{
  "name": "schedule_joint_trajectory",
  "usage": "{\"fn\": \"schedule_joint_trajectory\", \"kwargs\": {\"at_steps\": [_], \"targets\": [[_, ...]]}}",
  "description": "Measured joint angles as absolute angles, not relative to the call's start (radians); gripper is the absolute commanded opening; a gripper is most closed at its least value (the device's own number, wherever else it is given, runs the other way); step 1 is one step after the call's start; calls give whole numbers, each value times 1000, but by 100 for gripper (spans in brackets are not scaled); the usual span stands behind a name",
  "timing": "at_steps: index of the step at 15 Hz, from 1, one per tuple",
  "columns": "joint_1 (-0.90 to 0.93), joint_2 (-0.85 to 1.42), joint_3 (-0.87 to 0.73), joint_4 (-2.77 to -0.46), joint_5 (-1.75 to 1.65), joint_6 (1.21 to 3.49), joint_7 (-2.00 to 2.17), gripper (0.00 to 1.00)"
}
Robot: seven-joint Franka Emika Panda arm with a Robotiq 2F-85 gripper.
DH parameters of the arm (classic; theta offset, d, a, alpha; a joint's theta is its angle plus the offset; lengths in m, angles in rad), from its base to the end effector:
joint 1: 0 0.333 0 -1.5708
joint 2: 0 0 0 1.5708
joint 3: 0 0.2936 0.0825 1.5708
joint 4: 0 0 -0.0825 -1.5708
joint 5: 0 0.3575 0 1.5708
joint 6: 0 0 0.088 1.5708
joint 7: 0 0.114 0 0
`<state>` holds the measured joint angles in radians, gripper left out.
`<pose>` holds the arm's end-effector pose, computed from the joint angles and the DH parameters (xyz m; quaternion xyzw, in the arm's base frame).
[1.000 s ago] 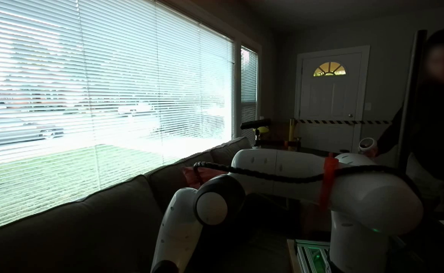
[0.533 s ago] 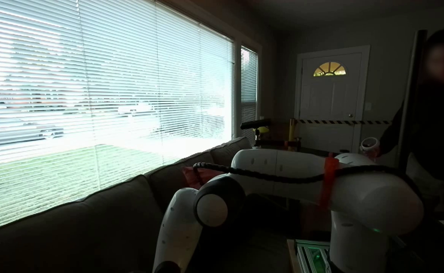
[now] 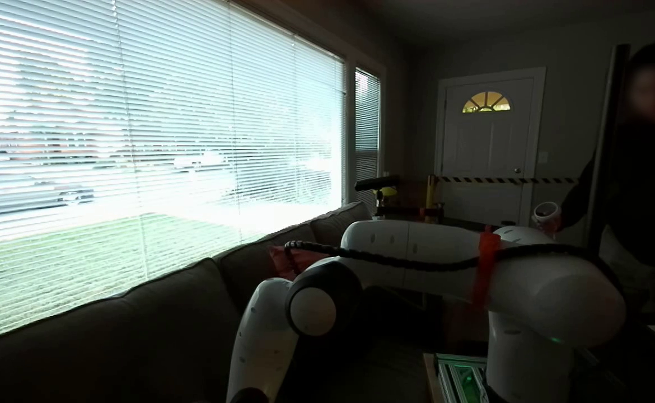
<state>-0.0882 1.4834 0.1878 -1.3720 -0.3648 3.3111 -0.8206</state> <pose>0.6099 0.0757 -0.0932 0.8301 0.4976 0.2494 0.0320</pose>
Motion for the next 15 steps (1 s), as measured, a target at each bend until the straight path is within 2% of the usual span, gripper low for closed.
{"fn": "schedule_joint_trajectory", "kwargs": {"at_steps": [4, 9, 15], "targets": [[-87, 1483, 188, -1373, -378, 3314, -797, 2], [-108, 1483, 233, -1388, -394, 3278, -753, 0], [-287, 1485, 473, -1483, -446, 3131, -847, 0]]}}
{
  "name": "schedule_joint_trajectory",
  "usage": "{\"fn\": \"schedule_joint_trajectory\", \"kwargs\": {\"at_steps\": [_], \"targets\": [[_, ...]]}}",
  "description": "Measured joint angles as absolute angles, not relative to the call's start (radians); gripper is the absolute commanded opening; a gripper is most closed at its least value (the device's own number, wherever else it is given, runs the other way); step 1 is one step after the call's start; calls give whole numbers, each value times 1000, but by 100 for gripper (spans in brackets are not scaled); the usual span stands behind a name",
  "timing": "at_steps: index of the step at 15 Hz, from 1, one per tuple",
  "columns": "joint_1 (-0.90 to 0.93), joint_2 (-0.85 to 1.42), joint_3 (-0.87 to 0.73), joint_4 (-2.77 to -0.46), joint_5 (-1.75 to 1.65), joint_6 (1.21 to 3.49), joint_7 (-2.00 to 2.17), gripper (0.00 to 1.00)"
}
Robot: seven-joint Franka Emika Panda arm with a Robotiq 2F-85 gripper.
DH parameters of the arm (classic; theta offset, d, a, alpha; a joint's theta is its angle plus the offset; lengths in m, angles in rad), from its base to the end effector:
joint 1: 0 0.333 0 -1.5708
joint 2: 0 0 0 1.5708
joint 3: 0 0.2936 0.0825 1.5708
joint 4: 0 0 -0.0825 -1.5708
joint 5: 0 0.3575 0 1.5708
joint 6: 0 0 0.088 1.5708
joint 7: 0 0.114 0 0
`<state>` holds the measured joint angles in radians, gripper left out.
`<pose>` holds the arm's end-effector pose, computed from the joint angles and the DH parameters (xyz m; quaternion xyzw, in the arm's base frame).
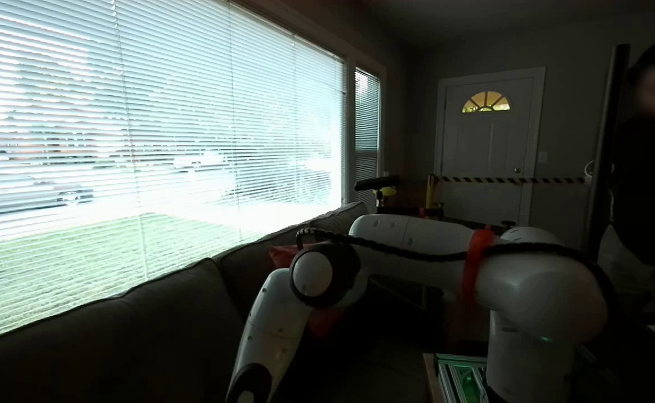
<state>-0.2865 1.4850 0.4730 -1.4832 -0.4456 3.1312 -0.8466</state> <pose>0.5901 0.1169 -0.0857 -0.8491 -0.4678 -0.2209 0.1070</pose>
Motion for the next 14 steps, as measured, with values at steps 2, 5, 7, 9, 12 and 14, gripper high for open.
{"fn": "schedule_joint_trajectory", "kwargs": {"at_steps": [2, 5, 7, 9, 12, 14], "targets": [[-359, 1477, 531, -1527, -446, 3115, -916, 0], [-389, 1417, 539, -1589, -446, 3115, -960, 0], [-388, 1363, 538, -1624, -445, 3112, -969, 0], [-383, 1304, 527, -1657, -445, 3088, -978, 0], [-323, 1216, 437, -1675, -444, 3051, -982, 0], [-259, 1180, 346, -1675, -443, 3040, -982, 0]]}}
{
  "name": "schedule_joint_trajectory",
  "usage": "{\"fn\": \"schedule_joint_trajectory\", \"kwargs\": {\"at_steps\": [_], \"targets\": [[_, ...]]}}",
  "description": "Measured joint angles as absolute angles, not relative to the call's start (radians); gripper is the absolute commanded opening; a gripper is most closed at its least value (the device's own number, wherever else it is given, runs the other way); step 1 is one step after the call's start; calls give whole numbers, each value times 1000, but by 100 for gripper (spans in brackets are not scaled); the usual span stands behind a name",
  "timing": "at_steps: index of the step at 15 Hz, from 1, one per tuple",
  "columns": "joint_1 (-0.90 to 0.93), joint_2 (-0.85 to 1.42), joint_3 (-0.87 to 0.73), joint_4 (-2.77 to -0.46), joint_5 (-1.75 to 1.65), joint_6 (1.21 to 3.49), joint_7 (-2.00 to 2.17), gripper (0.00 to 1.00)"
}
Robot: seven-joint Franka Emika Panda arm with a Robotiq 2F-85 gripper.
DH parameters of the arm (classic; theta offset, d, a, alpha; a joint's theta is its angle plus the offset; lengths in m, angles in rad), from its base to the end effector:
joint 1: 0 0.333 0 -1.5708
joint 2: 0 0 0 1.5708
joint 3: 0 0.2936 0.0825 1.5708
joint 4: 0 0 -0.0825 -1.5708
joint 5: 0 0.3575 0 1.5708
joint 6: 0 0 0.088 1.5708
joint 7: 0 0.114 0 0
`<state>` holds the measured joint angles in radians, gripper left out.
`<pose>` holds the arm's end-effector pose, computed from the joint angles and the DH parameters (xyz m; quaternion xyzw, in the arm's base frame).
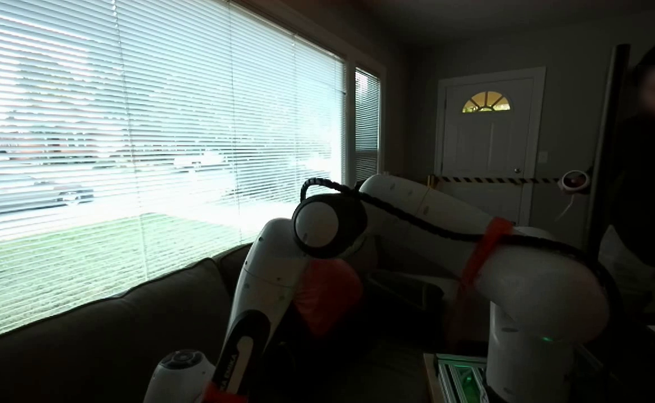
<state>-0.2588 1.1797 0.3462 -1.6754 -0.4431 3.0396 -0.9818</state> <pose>0.6052 0.0735 -0.0072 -0.7955 -0.5807 -0.1713 0.0236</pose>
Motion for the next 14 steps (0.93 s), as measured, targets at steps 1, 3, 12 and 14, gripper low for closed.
{"fn": "schedule_joint_trajectory", "kwargs": {"at_steps": [1, 3, 12, 14], "targets": [[-226, 1171, 300, -1675, -443, 3040, -982, 0], [-162, 1169, 215, -1671, -443, 3044, -981, 0], [173, 1365, -161, -1473, -441, 3237, -860, 0], [217, 1435, -217, -1392, -436, 3255, -808, 0]]}}
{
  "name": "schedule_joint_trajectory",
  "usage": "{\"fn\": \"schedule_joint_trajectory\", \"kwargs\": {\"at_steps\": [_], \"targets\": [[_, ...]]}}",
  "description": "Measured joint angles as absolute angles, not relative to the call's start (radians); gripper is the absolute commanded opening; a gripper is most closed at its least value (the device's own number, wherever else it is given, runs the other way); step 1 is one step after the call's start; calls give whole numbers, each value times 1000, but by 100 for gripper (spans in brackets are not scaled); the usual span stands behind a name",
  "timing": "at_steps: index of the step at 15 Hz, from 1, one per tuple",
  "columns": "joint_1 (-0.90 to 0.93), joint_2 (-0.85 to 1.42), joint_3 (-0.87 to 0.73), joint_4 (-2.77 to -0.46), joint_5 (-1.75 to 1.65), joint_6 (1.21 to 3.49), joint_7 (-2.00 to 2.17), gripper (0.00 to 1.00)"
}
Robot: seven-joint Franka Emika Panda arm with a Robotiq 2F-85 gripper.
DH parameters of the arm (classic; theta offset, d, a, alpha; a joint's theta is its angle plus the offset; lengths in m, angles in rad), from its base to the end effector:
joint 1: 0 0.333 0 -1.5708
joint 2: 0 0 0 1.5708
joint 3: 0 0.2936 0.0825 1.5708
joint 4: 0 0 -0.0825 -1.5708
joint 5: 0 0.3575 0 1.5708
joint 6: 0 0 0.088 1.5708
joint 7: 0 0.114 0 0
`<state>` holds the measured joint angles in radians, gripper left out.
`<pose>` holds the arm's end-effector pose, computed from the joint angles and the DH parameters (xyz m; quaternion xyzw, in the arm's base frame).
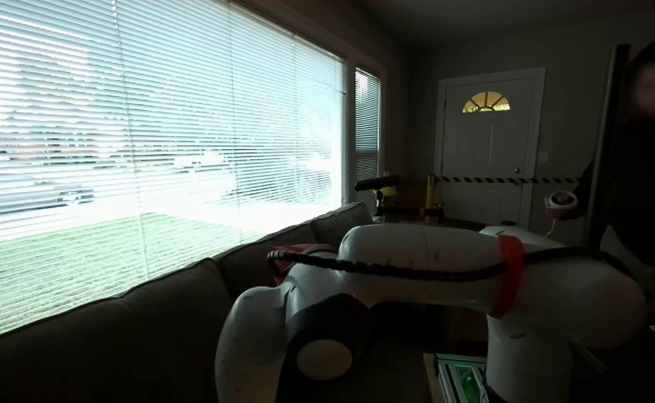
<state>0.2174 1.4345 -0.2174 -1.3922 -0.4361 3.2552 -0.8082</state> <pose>0.6096 0.0655 -0.0905 0.7181 0.6593 0.1379 0.1749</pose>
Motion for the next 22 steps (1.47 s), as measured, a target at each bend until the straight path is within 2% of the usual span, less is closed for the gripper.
{"fn": "schedule_joint_trajectory", "kwargs": {"at_steps": [3, 7, 13, 15, 22], "targets": [[256, 1512, -276, -1292, -423, 3274, -739, 0], [311, 1497, -352, -1292, -360, 3333, -705, 0], [324, 1488, -344, -1296, -342, 3338, -646, 0], [295, 1488, -287, -1299, -368, 3335, -621, 0], [-12, 1485, 137, -1329, -475, 3267, -683, 0]]}}
